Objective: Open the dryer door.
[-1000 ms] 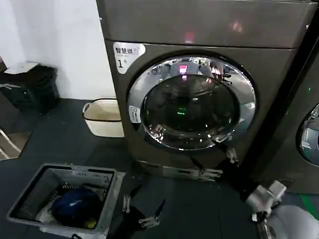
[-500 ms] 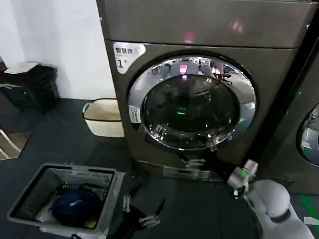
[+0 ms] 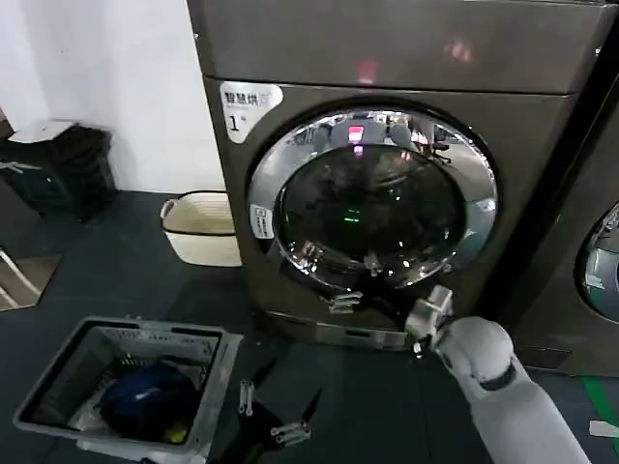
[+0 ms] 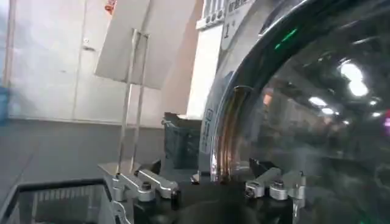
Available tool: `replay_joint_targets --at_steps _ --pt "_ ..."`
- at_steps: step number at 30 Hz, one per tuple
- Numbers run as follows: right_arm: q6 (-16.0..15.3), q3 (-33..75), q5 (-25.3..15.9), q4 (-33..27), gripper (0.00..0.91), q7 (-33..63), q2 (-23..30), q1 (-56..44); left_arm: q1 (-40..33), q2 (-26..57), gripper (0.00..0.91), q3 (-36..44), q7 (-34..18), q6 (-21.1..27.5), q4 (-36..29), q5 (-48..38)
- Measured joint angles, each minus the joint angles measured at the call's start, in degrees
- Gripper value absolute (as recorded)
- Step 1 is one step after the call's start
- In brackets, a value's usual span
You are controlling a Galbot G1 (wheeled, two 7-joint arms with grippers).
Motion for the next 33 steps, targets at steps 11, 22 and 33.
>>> replay_joint_targets --at_steps 11,22,33 --pt "2.1 -5.3 0.0 -5.9 0.907 0.6 2.1 6.6 -0.1 -0.6 0.907 -0.2 0.0 -0.6 0.9 0.5" --pt "2.8 -9.2 0.8 -11.5 0.907 1.1 5.4 12.1 0.4 -1.2 0.907 -0.3 0.0 -0.5 1.0 0.7" --pt "3.2 -11.2 1.0 -14.4 0.907 1.2 7.9 14.1 0.5 -1.4 0.907 -0.5 0.0 -0.5 1.0 0.8"
